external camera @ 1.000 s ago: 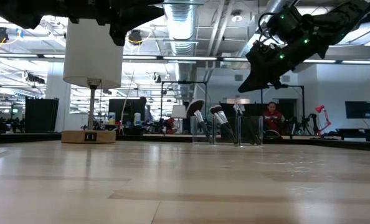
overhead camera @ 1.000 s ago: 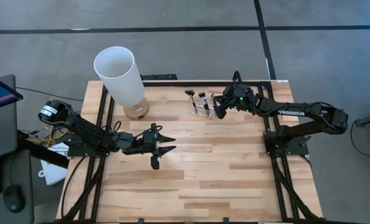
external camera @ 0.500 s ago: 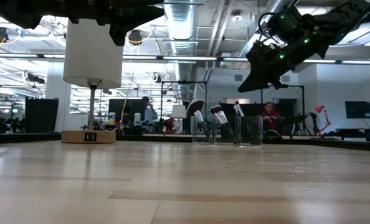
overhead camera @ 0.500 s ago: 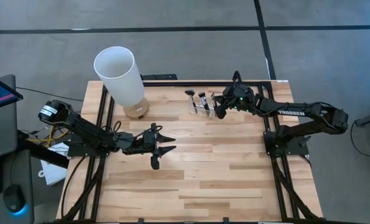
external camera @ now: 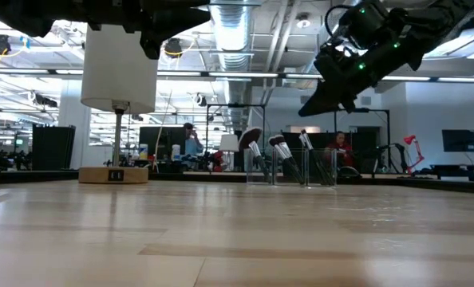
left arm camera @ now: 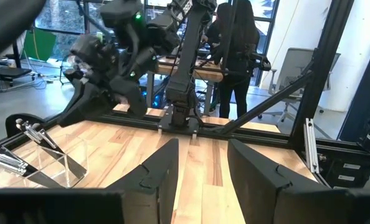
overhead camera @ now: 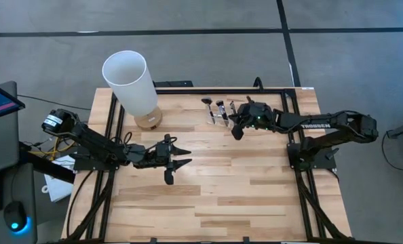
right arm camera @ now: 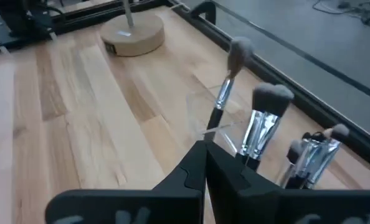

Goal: Put items in baskets/containers
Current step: Return to Home Position

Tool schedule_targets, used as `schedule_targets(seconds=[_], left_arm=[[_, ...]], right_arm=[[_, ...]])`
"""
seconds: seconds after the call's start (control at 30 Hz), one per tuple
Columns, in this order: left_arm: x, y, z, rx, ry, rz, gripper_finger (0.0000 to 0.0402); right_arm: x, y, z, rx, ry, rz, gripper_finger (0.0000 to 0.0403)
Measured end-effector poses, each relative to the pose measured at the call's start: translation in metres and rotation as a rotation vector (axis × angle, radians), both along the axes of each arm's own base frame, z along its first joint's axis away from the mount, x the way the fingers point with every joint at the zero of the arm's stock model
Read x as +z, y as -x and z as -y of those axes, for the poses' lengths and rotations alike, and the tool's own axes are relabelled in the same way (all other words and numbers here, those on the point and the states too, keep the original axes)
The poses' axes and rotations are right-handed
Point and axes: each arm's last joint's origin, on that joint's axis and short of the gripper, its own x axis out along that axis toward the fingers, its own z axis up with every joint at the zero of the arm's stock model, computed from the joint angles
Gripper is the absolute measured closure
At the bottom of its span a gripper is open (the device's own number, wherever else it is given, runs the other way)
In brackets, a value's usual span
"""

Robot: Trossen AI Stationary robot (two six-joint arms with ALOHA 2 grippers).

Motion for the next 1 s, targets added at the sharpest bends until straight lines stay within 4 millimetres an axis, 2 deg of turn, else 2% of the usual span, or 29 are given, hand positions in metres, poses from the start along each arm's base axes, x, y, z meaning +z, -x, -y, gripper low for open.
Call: schedule_targets(seconds=[0.2, 0.43, 0.63, 0.83, 1.0], left_arm=[[0.0, 0.0, 0.0, 0.0, 0.007, 0.001, 0.0266], [0.001, 0.0, 0.001, -0.04, 0.035, 0.008, 0.0266], [0.009, 0.004, 0.001, -0.055, 0.053, 0.044, 0.0266], [0.033, 0.013, -0.017, -0.063, 0.078, 0.136, 0.0266], [0.035, 0.008, -0.044, -0.091, 0.061, 0.134, 0.0266]], right_arm=[[-0.008, 0.003, 0.003, -0.046, -0.058, -0.045, 0.0403], [0.022, -0.008, -0.037, 0.199, -0.016, 0.171, 0.0403], [0.042, 0.003, -0.058, 0.28, 0.0, 0.247, 0.0403], [0.063, 0.017, -0.075, 0.388, 0.111, 0.323, 0.0403], [0.066, 0.02, -0.084, 0.429, 0.111, 0.339, 0.0403]])
